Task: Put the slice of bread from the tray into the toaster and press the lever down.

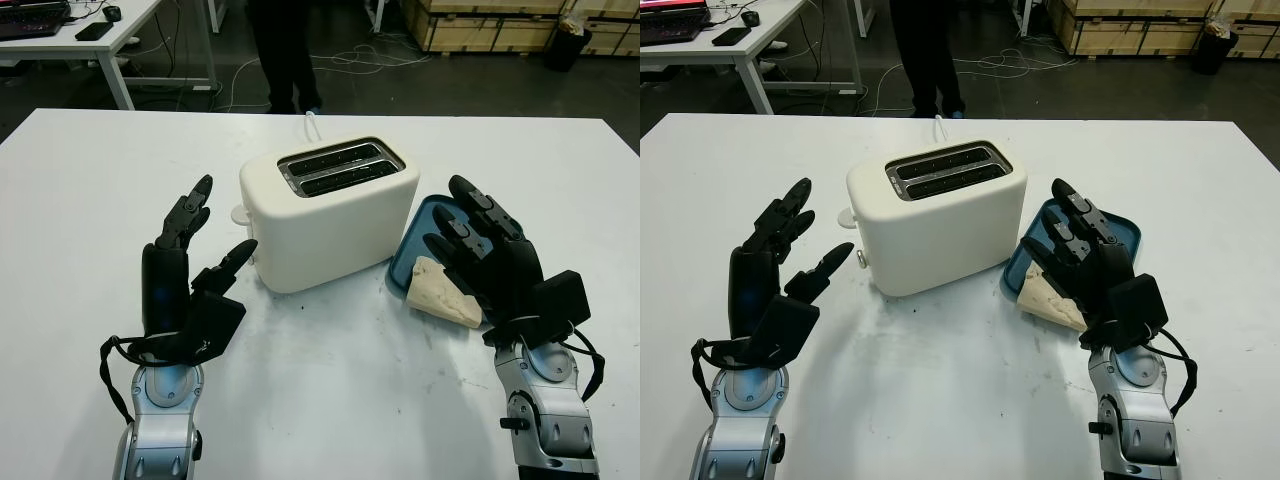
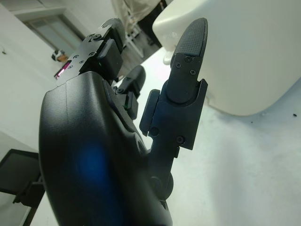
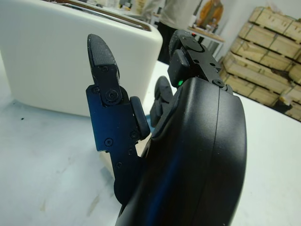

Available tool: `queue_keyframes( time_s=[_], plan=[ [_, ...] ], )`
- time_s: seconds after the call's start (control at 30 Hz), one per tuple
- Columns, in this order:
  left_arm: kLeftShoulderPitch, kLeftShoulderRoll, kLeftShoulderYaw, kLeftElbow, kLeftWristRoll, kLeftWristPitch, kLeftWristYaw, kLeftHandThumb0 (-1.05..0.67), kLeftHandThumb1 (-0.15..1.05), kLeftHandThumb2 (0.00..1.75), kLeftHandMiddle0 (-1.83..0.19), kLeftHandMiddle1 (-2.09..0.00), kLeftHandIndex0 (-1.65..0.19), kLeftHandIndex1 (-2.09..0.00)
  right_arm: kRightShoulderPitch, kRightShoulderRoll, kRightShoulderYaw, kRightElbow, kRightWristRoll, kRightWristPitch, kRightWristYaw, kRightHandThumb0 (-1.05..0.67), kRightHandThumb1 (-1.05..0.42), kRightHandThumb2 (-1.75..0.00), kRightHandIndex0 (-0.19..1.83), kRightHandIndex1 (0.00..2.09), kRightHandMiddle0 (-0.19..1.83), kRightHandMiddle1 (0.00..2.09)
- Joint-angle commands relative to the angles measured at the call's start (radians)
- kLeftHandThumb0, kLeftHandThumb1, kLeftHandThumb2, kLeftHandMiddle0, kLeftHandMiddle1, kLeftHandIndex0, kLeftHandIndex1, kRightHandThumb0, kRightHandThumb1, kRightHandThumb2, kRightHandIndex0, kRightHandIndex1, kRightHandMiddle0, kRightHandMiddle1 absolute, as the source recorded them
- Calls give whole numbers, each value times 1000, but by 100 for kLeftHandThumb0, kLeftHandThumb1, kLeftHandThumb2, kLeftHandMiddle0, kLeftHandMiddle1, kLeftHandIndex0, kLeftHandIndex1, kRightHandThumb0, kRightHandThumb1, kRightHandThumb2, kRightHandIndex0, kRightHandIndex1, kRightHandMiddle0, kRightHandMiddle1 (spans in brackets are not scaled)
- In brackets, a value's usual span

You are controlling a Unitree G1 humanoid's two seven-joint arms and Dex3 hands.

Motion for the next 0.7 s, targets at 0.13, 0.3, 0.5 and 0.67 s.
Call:
queue_keyframes(
  time_s=[0.13,0.3,0.5,0.67],
  plan=[
    [43,-8,-16,-44,21,29,-2,-55,92,11,-28,-52,-42,-1,38,-2,3,-40,3,-12,13,-46,-92,-2,27,0,30,0],
    [32,-12,-27,-50,31,52,-6,-55,92,9,-29,-54,-43,-1,20,-19,7,-27,-10,3,17,-45,-92,-2,28,1,31,0],
    [43,-17,-32,-53,34,53,2,-52,92,10,-27,-52,-42,-1,84,-94,52,-28,-313,-241,-83,-44,-86,0,39,5,39,4],
    [35,-25,-33,-40,30,45,10,-53,92,11,-28,-51,-42,-1,167,-167,52,-13,-601,-502,-235,-41,-77,0,44,4,47,4]
  ],
)
